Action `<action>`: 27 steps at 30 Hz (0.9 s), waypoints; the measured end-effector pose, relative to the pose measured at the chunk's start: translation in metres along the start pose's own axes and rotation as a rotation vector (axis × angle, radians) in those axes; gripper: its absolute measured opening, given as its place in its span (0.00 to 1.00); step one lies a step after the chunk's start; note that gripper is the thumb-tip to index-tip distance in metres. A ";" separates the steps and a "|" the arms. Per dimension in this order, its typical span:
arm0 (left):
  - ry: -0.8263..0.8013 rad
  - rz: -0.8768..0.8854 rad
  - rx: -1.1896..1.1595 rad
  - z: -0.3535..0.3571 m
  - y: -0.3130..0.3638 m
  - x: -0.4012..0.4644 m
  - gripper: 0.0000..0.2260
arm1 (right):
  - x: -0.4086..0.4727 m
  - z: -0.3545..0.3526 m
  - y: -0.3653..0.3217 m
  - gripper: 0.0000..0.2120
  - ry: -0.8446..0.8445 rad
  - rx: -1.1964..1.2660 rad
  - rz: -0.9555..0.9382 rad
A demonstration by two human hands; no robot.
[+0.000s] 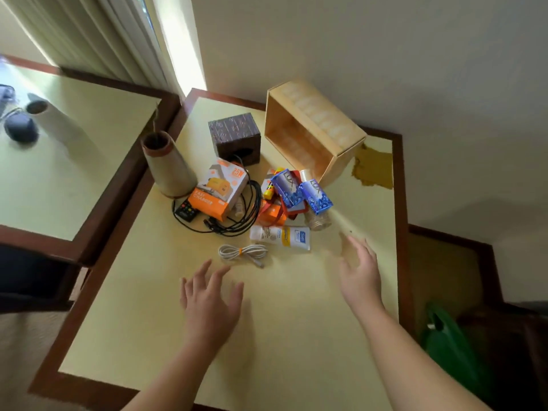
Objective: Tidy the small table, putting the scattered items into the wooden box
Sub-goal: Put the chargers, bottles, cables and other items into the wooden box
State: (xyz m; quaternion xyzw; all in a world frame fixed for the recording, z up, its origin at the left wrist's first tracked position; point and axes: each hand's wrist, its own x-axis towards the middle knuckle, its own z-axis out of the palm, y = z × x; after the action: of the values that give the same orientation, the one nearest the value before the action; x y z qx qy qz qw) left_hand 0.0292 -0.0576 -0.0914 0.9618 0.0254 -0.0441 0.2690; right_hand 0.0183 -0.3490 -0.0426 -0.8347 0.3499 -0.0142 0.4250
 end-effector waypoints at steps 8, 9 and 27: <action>0.277 0.345 -0.275 -0.081 0.109 0.116 0.17 | 0.022 0.000 -0.066 0.28 0.058 0.215 0.077; 0.216 0.356 -0.296 -0.089 0.127 0.141 0.20 | 0.030 0.000 -0.079 0.29 0.056 0.246 0.078; -0.285 0.184 -0.052 -0.070 0.250 0.363 0.13 | 0.150 -0.001 -0.177 0.37 0.002 0.308 0.224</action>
State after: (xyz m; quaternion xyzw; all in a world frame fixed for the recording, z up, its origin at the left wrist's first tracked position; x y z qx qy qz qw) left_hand 0.4140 -0.2255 0.0615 0.9369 -0.0998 -0.1545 0.2974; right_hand 0.2319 -0.3695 0.0444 -0.7155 0.4347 -0.0212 0.5464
